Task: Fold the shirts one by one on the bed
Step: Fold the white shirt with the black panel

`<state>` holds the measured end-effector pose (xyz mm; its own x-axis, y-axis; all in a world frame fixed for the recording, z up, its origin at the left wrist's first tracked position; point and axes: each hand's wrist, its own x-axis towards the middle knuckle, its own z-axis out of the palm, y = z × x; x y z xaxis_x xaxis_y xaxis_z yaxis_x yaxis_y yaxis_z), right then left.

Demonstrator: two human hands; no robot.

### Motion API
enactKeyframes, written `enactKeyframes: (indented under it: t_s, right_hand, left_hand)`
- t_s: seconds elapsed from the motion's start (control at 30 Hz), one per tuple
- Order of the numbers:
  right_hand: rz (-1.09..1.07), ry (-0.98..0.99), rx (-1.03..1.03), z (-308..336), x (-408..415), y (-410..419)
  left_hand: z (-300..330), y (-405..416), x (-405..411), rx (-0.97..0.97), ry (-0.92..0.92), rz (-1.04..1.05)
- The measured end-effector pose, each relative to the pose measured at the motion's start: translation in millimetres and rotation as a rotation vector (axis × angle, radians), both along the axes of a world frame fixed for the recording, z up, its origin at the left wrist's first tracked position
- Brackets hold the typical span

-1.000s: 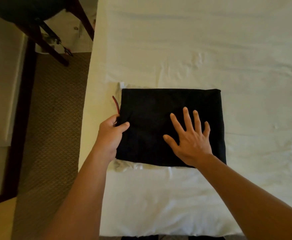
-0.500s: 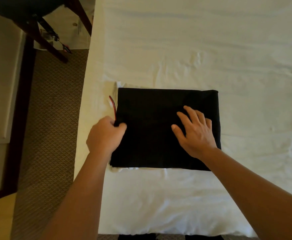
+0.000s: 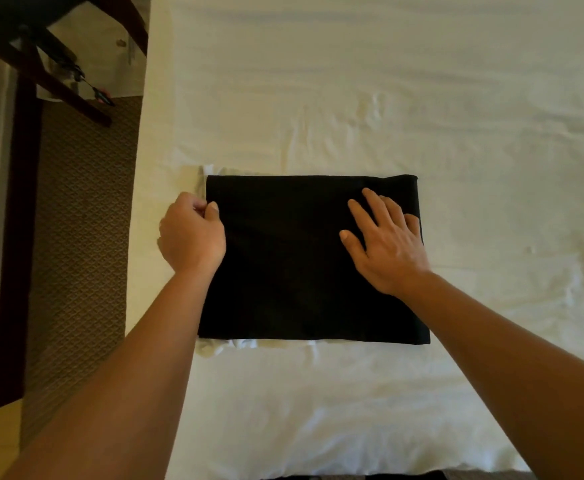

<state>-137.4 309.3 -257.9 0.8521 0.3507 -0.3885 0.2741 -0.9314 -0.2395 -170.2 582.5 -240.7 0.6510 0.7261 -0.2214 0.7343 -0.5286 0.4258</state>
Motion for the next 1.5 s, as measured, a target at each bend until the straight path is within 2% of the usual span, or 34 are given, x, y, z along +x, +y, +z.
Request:
enactKeyframes:
  t_s: [0.1,0.2,0.27,0.37,0.47,0.6,0.73,0.87,1.03,1.1,1.2,1.33,1.4,1.5]
  right_hand:
    - [-0.012,-0.021,0.040,-2,1,0]
    - [-0.067,-0.102,0.092,-2,15,-1]
    - [-0.085,-0.077,0.061,2,30,1]
    - [-0.049,0.025,-0.033,9,55,8]
    - [-0.014,0.037,-0.112,21,76,12]
    - [-0.012,0.018,-0.110,44,81,8]
    - [-0.110,-0.023,0.035,80,78,6]
    - [-0.178,-0.145,0.221,140,98,2]
    - [-0.057,-0.459,0.444,186,113,-1]
    - [0.022,-0.537,0.435,184,109,-3]
    - [0.089,-0.545,0.336,154,85,-12]
    - [0.190,-0.298,0.146,90,27,-32]
    - [0.213,-0.195,0.122,58,-6,-43]
    - [0.214,-0.099,0.103,26,-48,-54]
  left_hand:
    - [3,-12,6,0.237,-0.025,-0.246]
    - [-5,-15,24,0.229,0.113,-0.615]
    - [-14,-14,32,0.214,0.231,-0.733]
    - [-20,-20,32,0.261,0.312,-0.741]
    - [-13,-22,30,0.321,0.295,-0.734]
    - [12,-17,32,0.215,0.184,-0.714]
    - [57,-11,43,0.065,0.055,-0.685]
    - [130,-4,64,-0.013,-0.135,-0.662]
    - [191,1,75,0.097,-0.314,-0.674]
    - [192,3,67,0.168,-0.331,-0.697]
    - [164,-1,41,0.220,-0.263,-0.693]
    - [95,-22,-21,0.228,0.011,-0.732]
    - [62,-31,-58,0.228,0.137,-0.764]
    - [34,-41,-103,0.222,0.224,-0.808]
